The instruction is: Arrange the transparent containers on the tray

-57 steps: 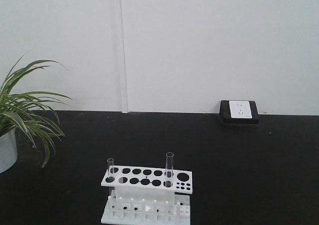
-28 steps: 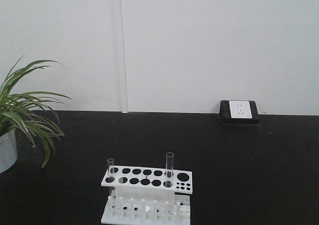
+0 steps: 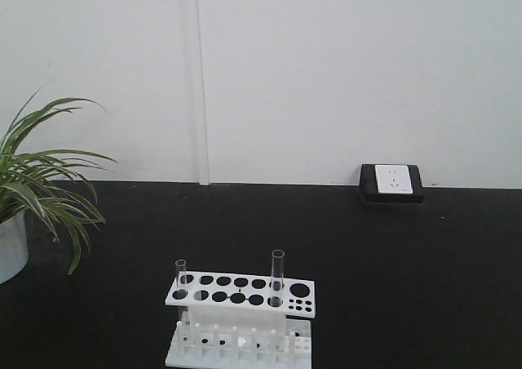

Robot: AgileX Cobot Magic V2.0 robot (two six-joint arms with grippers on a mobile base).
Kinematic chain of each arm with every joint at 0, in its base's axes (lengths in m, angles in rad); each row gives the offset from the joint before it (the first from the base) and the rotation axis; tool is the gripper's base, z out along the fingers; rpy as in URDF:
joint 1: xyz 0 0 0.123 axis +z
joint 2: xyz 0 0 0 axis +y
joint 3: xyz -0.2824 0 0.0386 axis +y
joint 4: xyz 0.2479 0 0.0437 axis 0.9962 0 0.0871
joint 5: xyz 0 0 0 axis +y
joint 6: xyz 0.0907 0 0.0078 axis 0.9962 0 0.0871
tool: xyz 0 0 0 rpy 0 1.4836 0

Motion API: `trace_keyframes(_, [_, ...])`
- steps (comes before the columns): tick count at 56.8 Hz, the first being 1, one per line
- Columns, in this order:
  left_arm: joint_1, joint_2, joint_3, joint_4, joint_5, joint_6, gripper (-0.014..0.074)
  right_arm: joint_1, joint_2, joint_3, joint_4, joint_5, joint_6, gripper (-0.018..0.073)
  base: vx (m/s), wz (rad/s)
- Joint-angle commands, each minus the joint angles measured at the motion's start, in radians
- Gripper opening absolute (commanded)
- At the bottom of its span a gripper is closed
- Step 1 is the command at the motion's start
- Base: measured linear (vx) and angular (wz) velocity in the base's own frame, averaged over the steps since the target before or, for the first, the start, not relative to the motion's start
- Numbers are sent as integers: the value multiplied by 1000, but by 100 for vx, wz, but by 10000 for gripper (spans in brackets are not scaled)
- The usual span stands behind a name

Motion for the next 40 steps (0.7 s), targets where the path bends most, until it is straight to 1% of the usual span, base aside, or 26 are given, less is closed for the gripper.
trace_keyframes(1, [2, 23, -34, -12, -58, -5, -6, -4, 29, -36, 37, -77, -5, -11, 0, 0])
trace_keyframes(6, [2, 36, -34, -12, -49, -5, -5, -4, 42, -36, 70, -77, -5, -11, 0, 0])
trace_keyframes(14, [2, 35, -34, -12, -41, -5, 6, -4, 50, -36, 72, -78, -5, -5, 0, 0])
trace_keyframes(20, [2, 35, -34, -12, -43, -5, 42, -4, 50, -36, 71, -77, -5, 14, 0, 0])
trace_keyframes(24, [2, 35, -34, -12, -43, -5, 79, -4, 50, -36, 70, -71, -6, 46, 0, 0])
trace_keyframes(30, [2, 35, -34, -12, -43, -5, 153, -4, 50, -36, 68, -57, -8, 120, 0, 0])
trace_keyframes(33, [2, 35, -34, -12, -43, -5, 202, -4, 50, -36, 68, -48, -10, 179, 0, 0])
trace_keyframes(39, [2, 35, -34, -10, -43, -5, 314, -4, 50, -36, 68, -44, -10, 337, 0, 0])
trace_keyframes(40, [2, 35, -34, -10, -43, -5, 331, -4, 50, -36, 68, -44, -10, 377, 0, 0])
